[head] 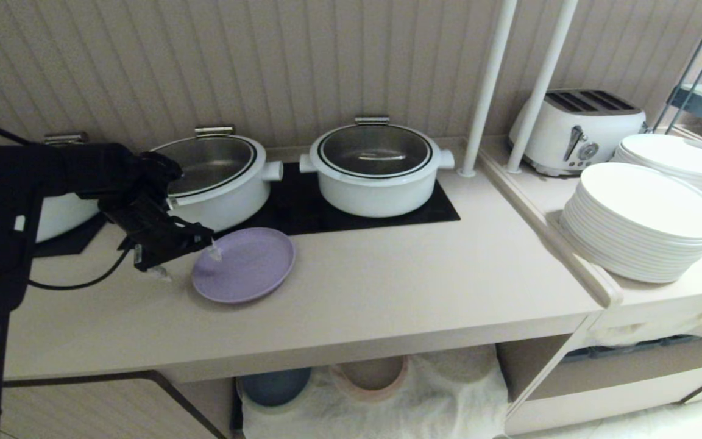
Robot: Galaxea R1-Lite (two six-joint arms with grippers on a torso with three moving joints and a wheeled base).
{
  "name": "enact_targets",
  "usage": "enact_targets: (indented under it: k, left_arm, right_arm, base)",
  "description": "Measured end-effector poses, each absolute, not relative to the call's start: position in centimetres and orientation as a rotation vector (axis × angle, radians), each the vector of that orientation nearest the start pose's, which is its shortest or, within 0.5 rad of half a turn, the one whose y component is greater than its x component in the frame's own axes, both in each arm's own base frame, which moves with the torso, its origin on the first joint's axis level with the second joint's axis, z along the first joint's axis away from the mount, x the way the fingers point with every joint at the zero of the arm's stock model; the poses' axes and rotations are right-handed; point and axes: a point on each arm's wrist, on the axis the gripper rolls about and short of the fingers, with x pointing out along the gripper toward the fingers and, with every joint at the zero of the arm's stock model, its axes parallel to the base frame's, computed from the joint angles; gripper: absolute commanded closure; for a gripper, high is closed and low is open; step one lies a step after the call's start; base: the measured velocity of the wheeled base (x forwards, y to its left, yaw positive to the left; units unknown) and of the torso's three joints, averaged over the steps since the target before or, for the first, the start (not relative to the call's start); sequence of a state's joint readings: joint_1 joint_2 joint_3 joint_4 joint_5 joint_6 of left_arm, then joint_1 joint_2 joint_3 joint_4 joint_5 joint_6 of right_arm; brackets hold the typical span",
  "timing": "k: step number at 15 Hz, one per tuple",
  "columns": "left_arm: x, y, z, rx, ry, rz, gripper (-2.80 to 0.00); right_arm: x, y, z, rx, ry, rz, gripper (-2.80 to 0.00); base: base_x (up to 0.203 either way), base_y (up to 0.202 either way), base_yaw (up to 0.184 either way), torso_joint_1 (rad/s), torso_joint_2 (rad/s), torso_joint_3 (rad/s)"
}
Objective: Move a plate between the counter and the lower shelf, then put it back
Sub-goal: Pick up the plate
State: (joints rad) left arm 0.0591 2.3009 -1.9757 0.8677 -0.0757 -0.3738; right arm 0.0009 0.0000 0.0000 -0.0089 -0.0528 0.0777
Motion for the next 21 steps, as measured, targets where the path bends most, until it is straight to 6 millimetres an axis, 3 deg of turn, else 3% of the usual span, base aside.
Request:
enact_targets:
  k: [21]
  left_arm:
    - [44.2, 1.7, 11.9, -0.426, 1.185, 0.155, -2.80]
  right_arm:
    - [-2.3, -0.1, 7.6, 0.078, -0.011, -0.052, 0.00]
  base:
    - [0.000, 0.000, 0.000, 0.000, 0.00, 0.000]
